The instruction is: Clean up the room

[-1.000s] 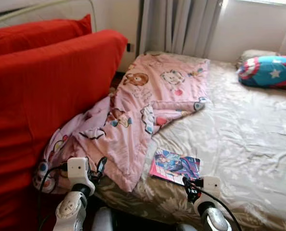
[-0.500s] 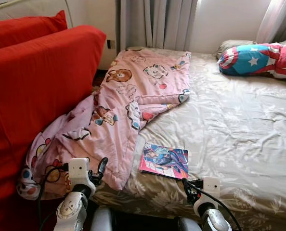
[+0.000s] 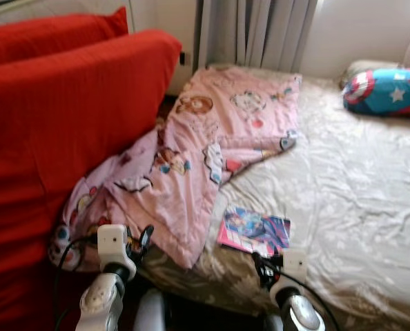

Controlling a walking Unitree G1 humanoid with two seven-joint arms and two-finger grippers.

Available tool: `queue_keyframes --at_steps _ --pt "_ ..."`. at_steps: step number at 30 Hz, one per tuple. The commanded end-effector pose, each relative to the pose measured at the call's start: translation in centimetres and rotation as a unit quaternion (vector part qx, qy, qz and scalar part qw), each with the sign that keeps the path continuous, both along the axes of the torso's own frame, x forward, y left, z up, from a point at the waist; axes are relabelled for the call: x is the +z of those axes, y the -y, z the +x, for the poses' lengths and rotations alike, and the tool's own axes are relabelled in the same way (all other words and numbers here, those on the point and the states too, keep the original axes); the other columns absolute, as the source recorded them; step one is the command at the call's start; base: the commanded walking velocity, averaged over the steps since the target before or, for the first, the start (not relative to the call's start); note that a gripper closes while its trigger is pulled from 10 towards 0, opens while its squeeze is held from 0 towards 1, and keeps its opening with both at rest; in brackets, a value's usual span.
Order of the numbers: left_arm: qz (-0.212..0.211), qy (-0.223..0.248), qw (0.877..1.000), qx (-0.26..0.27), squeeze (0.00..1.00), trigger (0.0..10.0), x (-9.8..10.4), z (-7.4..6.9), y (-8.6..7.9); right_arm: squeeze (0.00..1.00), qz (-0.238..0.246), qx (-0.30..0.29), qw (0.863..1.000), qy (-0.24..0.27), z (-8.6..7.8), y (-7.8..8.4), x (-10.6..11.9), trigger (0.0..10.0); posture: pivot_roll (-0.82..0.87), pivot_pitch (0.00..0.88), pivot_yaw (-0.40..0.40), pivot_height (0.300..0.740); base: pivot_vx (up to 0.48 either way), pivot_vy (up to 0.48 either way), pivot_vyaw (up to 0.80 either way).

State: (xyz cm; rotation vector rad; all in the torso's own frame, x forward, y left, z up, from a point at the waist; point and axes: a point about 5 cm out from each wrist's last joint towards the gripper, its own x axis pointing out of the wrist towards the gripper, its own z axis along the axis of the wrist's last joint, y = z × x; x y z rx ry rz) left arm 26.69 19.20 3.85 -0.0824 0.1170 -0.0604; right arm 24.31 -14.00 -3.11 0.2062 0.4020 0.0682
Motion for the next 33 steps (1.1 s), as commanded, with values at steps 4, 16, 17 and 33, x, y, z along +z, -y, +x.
queue_keyframes --at_steps 4,16,17,33 --pt "0.0 -0.002 1.0 -0.006 0.0 10.0 0.04 0.05 0.37 0.0 -0.006 -0.006 1.0 0.005 0.14 0.49 0.17 10.0 0.02 0.02 -0.059 0.606 0.271 0.0 0.0" --pt "0.0 -0.001 1.0 -0.005 0.0 10.0 0.09 0.07 0.35 0.0 -0.012 0.003 1.0 0.008 0.14 0.39 0.22 10.0 0.02 0.024 -0.059 0.606 0.302 0.0 0.0" --pt "0.0 -0.001 1.0 -0.005 0.0 10.0 0.09 0.07 0.36 0.0 -0.012 0.002 1.0 0.007 0.14 0.39 0.22 10.0 0.02 0.024 -0.059 0.606 0.33 0.0 0.0" --pt "0.002 -0.003 1.0 -0.005 0.0 10.0 -0.01 -0.03 0.34 0.0 -0.008 -0.001 1.0 0.002 0.16 0.41 0.12 10.0 0.02 0.029 -0.057 0.606 0.182 0.0 0.0"
